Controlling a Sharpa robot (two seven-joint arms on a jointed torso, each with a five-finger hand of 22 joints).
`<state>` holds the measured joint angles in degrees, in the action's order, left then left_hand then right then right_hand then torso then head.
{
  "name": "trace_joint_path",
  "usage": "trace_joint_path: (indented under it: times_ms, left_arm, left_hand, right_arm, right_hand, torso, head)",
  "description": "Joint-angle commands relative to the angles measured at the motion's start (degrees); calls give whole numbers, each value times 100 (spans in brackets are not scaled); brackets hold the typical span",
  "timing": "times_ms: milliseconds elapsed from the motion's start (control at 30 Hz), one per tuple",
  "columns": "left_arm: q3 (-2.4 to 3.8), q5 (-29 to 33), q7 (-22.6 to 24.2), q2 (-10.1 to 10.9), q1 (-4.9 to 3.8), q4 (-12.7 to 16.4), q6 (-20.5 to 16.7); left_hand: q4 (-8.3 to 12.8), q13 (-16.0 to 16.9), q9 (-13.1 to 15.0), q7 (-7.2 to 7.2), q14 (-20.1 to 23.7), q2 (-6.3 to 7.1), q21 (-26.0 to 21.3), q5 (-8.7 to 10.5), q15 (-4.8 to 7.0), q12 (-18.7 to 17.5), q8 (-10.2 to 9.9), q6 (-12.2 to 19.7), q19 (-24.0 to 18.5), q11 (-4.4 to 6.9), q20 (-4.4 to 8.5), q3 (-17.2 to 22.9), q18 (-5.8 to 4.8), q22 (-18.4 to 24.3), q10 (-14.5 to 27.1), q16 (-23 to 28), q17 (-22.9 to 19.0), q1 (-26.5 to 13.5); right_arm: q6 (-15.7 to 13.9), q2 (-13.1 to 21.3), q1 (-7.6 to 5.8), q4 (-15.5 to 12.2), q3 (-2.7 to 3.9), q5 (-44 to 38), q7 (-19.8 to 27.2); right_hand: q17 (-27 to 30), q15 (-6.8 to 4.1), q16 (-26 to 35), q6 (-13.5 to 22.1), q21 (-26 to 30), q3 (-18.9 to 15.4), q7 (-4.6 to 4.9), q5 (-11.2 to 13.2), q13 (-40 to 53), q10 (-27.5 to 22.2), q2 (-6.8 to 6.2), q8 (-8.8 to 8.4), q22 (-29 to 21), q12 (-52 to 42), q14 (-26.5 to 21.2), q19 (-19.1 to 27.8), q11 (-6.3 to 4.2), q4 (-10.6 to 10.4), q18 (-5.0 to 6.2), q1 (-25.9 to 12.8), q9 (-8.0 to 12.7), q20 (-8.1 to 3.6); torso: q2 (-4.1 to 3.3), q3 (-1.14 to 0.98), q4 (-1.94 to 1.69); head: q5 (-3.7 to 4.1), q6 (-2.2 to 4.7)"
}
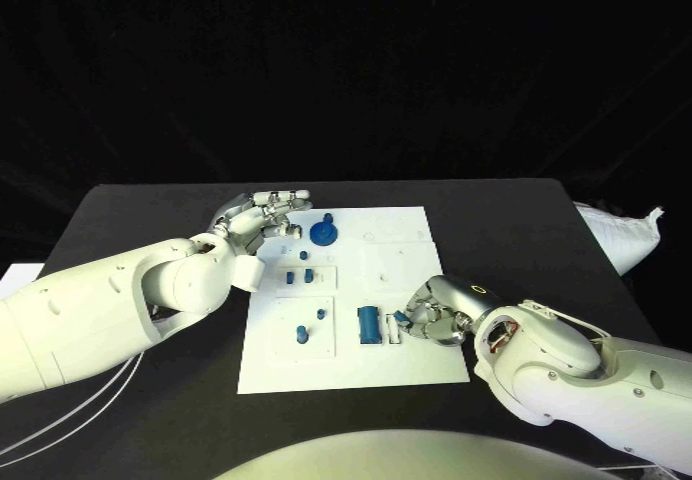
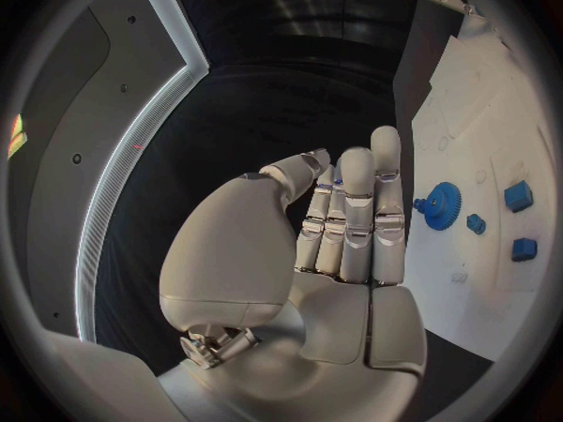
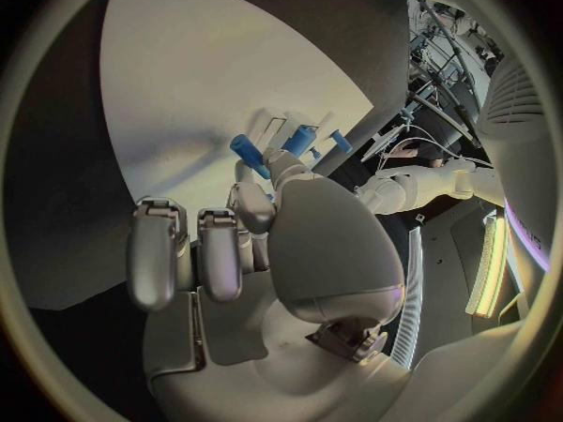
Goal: Assemble the parts on the task board
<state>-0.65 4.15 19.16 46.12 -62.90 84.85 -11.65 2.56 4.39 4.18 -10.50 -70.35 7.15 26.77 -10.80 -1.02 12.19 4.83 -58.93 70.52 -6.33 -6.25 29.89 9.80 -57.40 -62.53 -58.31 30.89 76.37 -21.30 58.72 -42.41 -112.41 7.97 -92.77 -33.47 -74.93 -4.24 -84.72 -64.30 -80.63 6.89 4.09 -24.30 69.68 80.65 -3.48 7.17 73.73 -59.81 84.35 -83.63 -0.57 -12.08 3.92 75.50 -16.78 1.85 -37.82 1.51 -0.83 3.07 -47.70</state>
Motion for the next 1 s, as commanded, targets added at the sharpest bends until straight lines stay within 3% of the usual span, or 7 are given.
trace_joint_path:
  times_ms: [33,267,433,1000]
  left_arm:
    - [4,-13,19,-19,5,8,101]
    - [4,-13,15,-24,5,19,91]
    - [4,-13,13,-29,4,24,90]
    - [4,-13,-15,-46,4,15,98]
  left_hand:
    - [4,-8,-6,-4,42,-53,-37,-28,-8,28,35,24,-17,-1,-30,-18,59,8,50,3,-5,-2]
    - [4,-8,-6,-4,42,-53,-37,-28,-8,28,35,24,-17,-1,-30,-18,59,8,50,3,-5,-2]
    - [4,-8,-6,-4,42,-53,-37,-28,-8,28,35,24,-17,-1,-30,-18,59,8,50,3,-5,-2]
    - [4,-8,-6,-4,42,-53,-37,-28,-8,28,35,24,-17,-1,-30,-18,59,8,50,3,-5,-2]
  right_arm:
    - [365,-23,-6,16,1,344,-25]
    - [551,-82,-16,66,0,289,-65]
    - [571,-118,-25,105,0,159,-83]
    - [523,-226,-35,101,-1,48,-68]
  right_hand:
    - [-630,-8,-41,-41,-61,2,20,-43,41,31,29,-15,54,-64,408,-69,18,-86,-70,-116,-6,-9]
    - [-663,-22,-61,-130,-91,6,-11,-97,98,79,54,9,102,-135,414,-87,-4,-211,-78,-236,-34,-14]
    - [-601,-28,-25,-155,-78,12,-22,-115,34,49,60,19,78,-33,401,-77,-12,-231,-73,-251,-46,-15]
    - [-621,-44,-31,-213,-89,-10,-44,-121,-57,42,90,36,103,122,401,-81,-30,-395,-77,-408,-101,-25]
  torso:
    - [3,7,-7]
    - [0,4,11]
    - [-1,2,-1]
    - [-6,-10,11]
  head:
    - [10,14]
    - [1,10]
    - [13,10]
    - [16,6]
